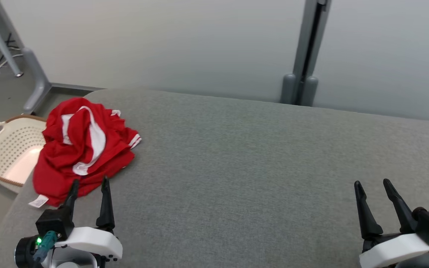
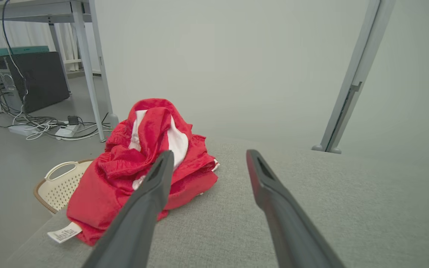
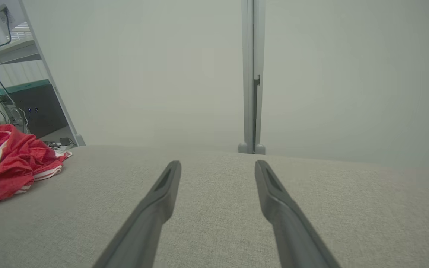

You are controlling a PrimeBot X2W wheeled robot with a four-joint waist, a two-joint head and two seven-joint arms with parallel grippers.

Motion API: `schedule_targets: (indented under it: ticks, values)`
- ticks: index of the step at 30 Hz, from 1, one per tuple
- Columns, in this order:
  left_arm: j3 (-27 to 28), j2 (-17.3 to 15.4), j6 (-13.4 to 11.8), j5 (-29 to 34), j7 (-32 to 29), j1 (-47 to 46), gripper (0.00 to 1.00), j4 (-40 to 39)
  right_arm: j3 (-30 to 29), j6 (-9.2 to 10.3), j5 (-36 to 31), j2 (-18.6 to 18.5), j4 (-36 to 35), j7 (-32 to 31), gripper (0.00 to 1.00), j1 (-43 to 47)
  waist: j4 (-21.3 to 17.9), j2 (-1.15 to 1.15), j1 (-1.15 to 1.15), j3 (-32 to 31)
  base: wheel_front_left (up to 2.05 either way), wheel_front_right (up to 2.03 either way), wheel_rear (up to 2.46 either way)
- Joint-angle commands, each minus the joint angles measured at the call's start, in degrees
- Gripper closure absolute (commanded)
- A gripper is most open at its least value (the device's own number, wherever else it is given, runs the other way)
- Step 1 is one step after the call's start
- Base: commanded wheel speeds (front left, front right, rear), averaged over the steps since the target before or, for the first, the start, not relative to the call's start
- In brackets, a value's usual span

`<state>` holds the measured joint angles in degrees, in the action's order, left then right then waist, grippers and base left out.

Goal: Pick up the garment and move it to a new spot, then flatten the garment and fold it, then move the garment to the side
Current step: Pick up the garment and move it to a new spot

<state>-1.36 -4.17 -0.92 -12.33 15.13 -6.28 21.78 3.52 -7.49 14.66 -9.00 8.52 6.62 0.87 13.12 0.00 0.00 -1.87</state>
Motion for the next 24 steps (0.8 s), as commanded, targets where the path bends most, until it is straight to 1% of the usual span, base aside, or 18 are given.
schedule_targets:
  ticks: [1, 6, 10, 17, 24]
  values:
    - [0.68, -0.20, -0.25, -0.47, 0.03, -0.40, 0.00, -0.40, 0.27, -0.01, -0.31, 0.06, -0.60, -0.15, 0.00, -0.41, 4.92, 0.00, 0.00, 0.42, 0.00, 0.00, 0.00]
    - [1.64, 0.04, 0.26, -0.79, 0.03, -0.10, 0.00, -1.38, 1.05, 0.00, -0.64, 0.39, -1.18, -0.42, 0.00, -0.91, 9.33, 0.00, 0.00, 0.91, 0.00, 0.00, 0.00]
    - [1.82, 0.19, 0.61, -0.48, 0.03, 0.01, 0.00, -1.80, 1.24, 0.00, -1.10, 0.71, -1.45, -0.43, 0.00, -1.05, 11.83, 0.00, 0.00, 1.14, 0.00, 0.00, 0.00]
    - [1.74, 0.30, 0.86, 0.25, 0.03, 0.15, 0.00, -1.63, 1.04, 0.00, -1.61, 0.91, -1.34, -0.30, 0.00, -1.34, 13.51, 0.00, 0.00, 1.28, 0.00, 0.00, 0.00]
    - [1.00, 0.39, 1.30, 1.33, 0.03, -0.41, 0.00, -0.89, 1.12, 0.00, -2.31, 0.53, -1.37, -0.57, 0.00, -1.33, 14.18, 0.00, 0.00, 1.41, 0.00, 0.00, 0.00]
